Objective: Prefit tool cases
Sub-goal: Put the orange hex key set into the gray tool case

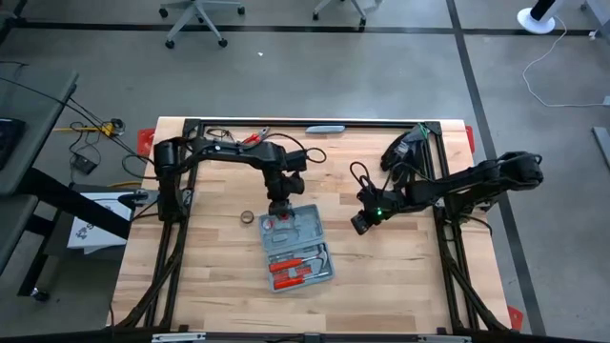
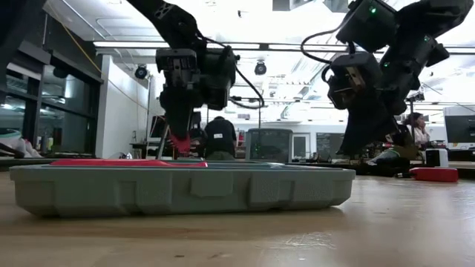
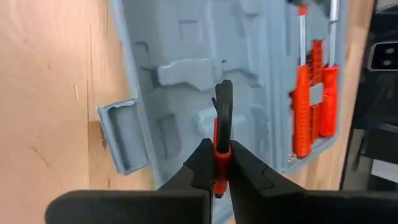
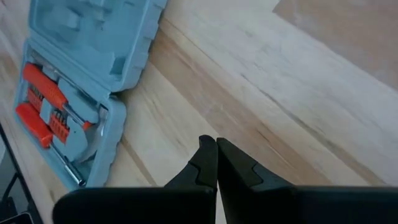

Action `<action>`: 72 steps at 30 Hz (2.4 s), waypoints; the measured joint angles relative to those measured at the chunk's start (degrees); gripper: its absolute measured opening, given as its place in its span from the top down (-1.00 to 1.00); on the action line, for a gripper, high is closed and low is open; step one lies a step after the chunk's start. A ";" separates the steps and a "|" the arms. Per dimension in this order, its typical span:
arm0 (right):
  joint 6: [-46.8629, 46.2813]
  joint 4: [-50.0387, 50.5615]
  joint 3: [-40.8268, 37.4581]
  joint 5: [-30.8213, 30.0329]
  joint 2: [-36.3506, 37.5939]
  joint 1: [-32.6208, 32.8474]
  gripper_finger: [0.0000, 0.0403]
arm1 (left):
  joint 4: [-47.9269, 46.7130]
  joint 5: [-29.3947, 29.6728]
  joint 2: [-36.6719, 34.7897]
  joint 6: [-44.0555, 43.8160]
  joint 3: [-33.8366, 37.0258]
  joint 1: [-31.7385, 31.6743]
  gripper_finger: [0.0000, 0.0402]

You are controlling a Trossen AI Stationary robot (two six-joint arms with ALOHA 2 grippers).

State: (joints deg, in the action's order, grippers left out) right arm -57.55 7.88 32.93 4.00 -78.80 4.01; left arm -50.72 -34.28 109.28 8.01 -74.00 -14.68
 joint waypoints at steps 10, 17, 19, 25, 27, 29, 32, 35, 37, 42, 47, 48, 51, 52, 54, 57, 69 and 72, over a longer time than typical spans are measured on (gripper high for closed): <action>0.09 -1.36 0.00 1.22 -1.51 0.15 1.00 | -0.61 1.38 3.06 -0.46 -0.09 2.43 0.93; 0.97 -1.48 0.00 1.85 -1.51 0.15 1.00 | -0.48 1.86 3.06 -0.46 -0.09 2.49 0.93; 1.03 -1.49 0.00 1.97 -1.51 0.15 1.00 | -0.48 1.99 3.06 -0.45 -0.09 2.48 0.93; 1.04 -1.47 0.00 2.07 -1.51 0.15 1.00 | -1.48 3.32 3.20 -0.17 -1.22 2.38 0.93; 1.12 -1.47 0.00 2.10 -1.51 0.15 1.00 | -2.12 4.68 3.28 0.91 -2.61 2.37 0.93; 1.28 -1.47 0.00 2.13 -1.51 0.15 1.00 | -2.24 4.70 3.32 1.54 -3.65 2.27 0.93; 1.52 -1.44 0.00 2.13 -1.51 0.15 1.00 | -2.44 3.98 3.39 2.20 -4.22 2.25 0.93; 1.52 -1.44 0.00 2.15 -1.49 0.15 1.00 | -3.13 3.68 4.96 2.37 -4.22 2.31 0.93; 1.54 -1.44 0.00 2.15 -1.49 0.15 1.00 | -3.98 3.14 6.01 2.74 -4.26 2.29 0.93; 1.63 -1.42 0.00 2.17 -1.49 0.15 1.00 | -5.01 3.09 7.64 3.91 -4.26 3.16 0.93; 1.67 -1.34 0.00 2.17 -1.49 0.15 1.00 | -6.24 2.44 7.98 4.15 -4.33 3.28 0.90; 1.75 -1.33 0.00 2.17 -1.49 0.15 1.00 | -6.48 2.48 7.98 4.15 -4.33 3.28 0.86; 2.09 -1.33 -0.02 2.17 -1.49 0.15 1.00 | -7.49 3.33 8.00 4.27 -4.22 3.28 0.75; 2.09 -1.33 0.00 2.17 -1.49 0.15 1.00 | -7.45 3.32 8.04 4.39 -4.20 3.28 0.71; 2.09 -1.33 0.00 2.17 -1.49 0.15 1.00 | -7.27 3.32 8.04 4.62 -4.20 3.28 0.66; 2.09 -1.33 -0.01 2.17 -1.49 0.15 1.00 | -7.12 3.11 8.04 4.52 -4.20 3.28 0.62; 2.09 -1.33 0.00 2.02 -1.48 0.15 1.00 | -6.73 3.43 8.00 0.18 -4.20 3.28 0.50; 2.09 -1.33 0.00 1.91 -1.49 0.15 1.00 | -6.64 4.34 7.97 -0.53 -4.22 3.28 0.47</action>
State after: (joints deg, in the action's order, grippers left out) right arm -55.46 6.55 32.93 5.91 -80.29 4.16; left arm -57.36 -29.94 117.25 7.48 -78.22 -11.40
